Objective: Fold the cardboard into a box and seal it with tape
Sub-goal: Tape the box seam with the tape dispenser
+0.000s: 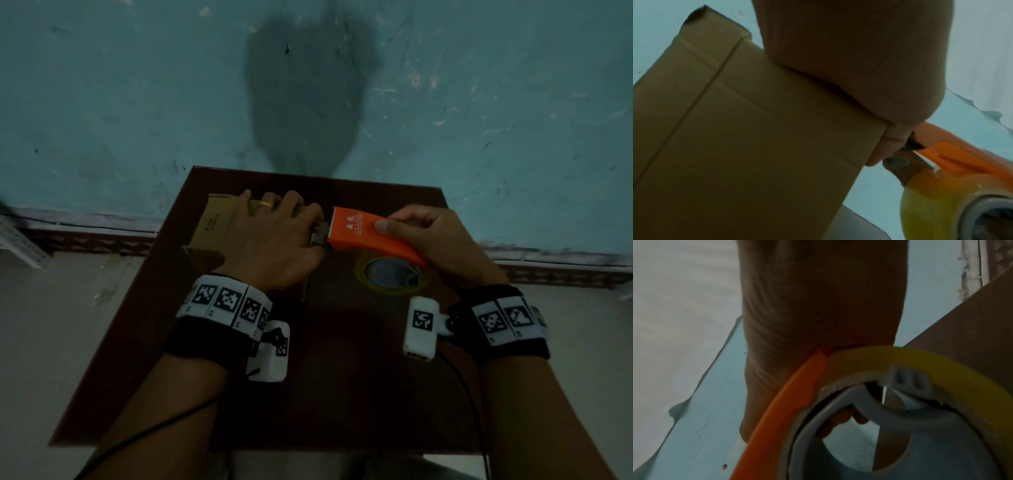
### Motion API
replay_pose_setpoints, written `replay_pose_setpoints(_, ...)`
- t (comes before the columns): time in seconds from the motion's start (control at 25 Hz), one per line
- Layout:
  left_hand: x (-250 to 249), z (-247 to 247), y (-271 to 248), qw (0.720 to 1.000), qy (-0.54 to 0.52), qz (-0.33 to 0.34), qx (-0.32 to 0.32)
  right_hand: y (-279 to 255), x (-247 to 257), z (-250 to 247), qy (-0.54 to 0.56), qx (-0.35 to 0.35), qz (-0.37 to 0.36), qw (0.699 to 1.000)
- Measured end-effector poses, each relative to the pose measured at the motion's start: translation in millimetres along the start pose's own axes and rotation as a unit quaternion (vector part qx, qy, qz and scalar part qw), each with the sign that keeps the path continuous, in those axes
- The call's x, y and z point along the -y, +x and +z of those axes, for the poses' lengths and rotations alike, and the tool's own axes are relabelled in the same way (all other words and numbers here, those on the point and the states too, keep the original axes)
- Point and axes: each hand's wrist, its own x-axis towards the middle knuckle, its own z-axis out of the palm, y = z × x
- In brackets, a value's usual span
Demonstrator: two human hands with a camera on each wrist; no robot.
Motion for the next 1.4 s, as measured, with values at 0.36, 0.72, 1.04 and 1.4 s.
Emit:
replay_pose_setpoints(0.36,1,-4,-1,1.0,-0.006,0.014,-0.009,-6,0,-20,-0.058,0.001,0.004,0.998)
replay_pose_setpoints(0.72,4,-4,-1,1.0,-0.021,0.019,-0.011,-24,-8,-62,-0.157,-0.001,0.086,0.984)
replay_pose_setpoints(1.04,4,-5,1,1.0,-0.014,0.018,0.009,3,-26,-15,-0.263,0.04,0.065,0.962)
replay_pose_setpoints(1.4,6,-6,-1,0.999,-0.042,0.015,0.005,13,-31,21,-0.272,0.042,0.052,0.96)
